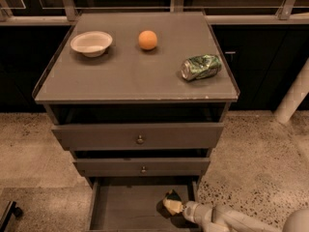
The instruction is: Place sponge into bottom drawer
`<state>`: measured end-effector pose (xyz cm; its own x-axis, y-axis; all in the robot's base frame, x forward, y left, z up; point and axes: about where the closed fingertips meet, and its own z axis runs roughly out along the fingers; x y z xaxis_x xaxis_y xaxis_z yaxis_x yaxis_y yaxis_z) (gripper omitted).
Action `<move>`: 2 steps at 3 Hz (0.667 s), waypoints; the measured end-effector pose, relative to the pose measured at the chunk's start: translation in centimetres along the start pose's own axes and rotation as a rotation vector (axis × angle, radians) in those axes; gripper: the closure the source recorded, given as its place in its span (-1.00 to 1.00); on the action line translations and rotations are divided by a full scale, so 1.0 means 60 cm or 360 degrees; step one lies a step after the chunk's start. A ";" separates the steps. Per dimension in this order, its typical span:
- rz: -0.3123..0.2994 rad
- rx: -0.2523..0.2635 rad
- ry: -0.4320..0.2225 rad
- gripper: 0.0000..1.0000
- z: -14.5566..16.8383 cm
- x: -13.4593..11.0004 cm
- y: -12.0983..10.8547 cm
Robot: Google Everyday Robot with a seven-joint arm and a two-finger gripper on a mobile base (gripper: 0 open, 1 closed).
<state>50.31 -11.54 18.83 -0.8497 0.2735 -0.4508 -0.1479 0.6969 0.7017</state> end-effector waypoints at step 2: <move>0.0000 0.0000 0.0000 -0.28 0.000 0.000 0.000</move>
Offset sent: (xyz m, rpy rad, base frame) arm 0.0000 0.0000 0.0000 0.0000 0.0000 0.0000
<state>50.31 -11.53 18.83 -0.8498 0.2734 -0.4507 -0.1480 0.6969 0.7018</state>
